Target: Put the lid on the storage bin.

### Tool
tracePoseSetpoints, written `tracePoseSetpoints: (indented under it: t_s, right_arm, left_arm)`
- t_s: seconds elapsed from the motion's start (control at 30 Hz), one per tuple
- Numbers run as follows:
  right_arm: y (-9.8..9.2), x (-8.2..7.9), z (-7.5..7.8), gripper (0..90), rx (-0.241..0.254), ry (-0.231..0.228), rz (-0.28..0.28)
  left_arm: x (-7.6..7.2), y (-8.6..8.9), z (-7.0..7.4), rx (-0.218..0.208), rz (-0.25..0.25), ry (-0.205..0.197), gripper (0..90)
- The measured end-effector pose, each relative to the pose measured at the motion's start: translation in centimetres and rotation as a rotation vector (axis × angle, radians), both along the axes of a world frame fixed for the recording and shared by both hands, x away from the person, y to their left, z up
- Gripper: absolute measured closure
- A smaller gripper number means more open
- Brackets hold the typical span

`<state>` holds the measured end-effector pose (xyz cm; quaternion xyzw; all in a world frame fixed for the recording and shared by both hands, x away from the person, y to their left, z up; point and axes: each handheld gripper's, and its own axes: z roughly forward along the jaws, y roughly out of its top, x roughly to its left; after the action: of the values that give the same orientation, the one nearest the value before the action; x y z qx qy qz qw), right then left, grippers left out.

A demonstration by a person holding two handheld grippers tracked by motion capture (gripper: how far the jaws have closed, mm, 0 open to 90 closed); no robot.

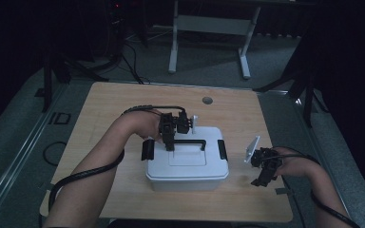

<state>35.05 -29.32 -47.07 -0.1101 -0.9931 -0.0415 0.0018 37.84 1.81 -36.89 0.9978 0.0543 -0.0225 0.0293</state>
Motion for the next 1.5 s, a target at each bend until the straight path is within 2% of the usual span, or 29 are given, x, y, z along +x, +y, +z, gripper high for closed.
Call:
tracePoseSetpoints:
  t_s: [0.4, 0.47, 0.53, 0.6, 0.7, 0.8, 0.87, 0.93, 1.03, 1.43, 1.5]
  right_arm:
    - [0.2, 0.0, -0.3, 15.6, -0.003, 0.006, 0.007]
    - [0.2, 0.0, -0.3, 15.7, -0.001, 0.005, 0.007]
    - [0.3, 0.0, -0.3, 15.6, -0.003, 0.005, 0.006]
    - [0.3, 0.0, -0.3, 15.6, -0.005, 0.003, 0.008]
    - [0.4, 0.0, -0.3, 15.7, -0.003, 0.003, 0.004]
    - [0.5, 0.0, -0.2, 15.6, -0.005, 0.003, 0.009]
    - [0.6, 0.0, -0.1, 15.6, 0.001, 0.0, 0.012]
    - [0.7, 0.0, -0.1, 15.6, 0.003, -0.001, 0.007]
    - [0.7, 0.1, -0.1, 15.6, -0.003, -0.001, 0.006]
    - [1.0, 0.3, 0.0, 15.6, 0.0, 0.001, 0.003]
    - [1.1, 0.3, 0.0, 15.6, -0.004, 0.002, 0.002]
  left_arm:
    - [0.0, 0.0, -0.1, 0.009, -0.016, -0.004, 82.2]
    - [0.1, 0.1, 0.2, -0.012, -0.01, -0.039, 70.1]
    - [0.2, 0.5, 0.7, -0.047, 0.017, -0.044, 56.5]
    - [0.3, 0.8, 1.0, -0.057, 0.024, -0.068, 49.4]
    - [0.3, 1.4, 1.1, -0.076, 0.053, -0.075, 31.7]
    - [0.5, 1.9, 1.0, -0.088, 0.08, -0.071, 20.6]
    - [0.4, 2.3, 0.9, -0.11, 0.073, -0.081, 13.2]
    - [0.3, 2.6, 0.9, -0.141, 0.073, -0.067, 12.3]
    - [0.2, 3.3, 0.7, -0.165, 0.073, -0.072, 8.0]
    - [-0.2, 7.1, 0.0, -0.198, 0.104, -0.129, 7.8]
    - [-0.3, 7.7, -0.2, -0.202, 0.108, -0.122, 7.8]
